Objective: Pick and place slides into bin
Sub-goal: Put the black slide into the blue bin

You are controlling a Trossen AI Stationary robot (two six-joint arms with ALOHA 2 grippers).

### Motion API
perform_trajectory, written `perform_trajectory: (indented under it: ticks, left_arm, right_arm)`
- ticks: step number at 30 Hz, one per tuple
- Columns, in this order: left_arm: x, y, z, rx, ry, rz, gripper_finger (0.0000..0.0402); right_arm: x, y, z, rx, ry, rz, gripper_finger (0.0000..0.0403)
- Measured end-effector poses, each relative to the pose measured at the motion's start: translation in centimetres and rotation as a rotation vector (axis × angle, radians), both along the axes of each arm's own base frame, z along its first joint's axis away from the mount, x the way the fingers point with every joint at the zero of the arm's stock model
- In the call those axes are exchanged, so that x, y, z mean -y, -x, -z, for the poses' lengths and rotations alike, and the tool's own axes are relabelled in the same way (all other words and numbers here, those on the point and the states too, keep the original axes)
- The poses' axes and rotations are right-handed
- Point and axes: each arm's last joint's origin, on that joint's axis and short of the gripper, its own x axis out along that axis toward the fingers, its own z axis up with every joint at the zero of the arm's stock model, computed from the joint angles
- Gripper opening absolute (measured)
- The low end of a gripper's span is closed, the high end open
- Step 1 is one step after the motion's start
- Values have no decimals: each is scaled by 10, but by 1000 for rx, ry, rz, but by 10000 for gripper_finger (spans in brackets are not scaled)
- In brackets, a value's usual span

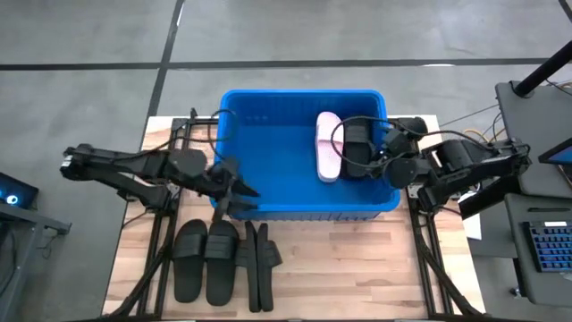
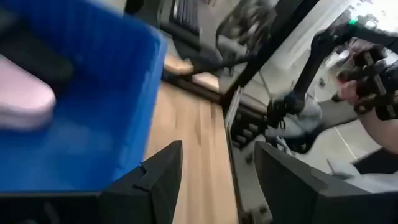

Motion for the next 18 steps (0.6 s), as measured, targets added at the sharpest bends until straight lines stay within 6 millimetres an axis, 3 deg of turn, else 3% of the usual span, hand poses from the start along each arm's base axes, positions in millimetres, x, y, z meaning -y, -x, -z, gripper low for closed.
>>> perform_trajectory:
  ticks: [9, 13, 18]
  left_arm:
    - [33, -47, -7, -165, 22, 77, 184]
    - [48, -51, -4, -295, 68, 85, 184]
    - [70, -40, 18, -590, 87, 81, 184]
  right_arm:
    - [6, 20, -8, 34, -10, 1, 224]
    - [7, 25, -9, 31, -9, 1, 224]
    - [7, 26, -6, 9, -11, -4, 224]
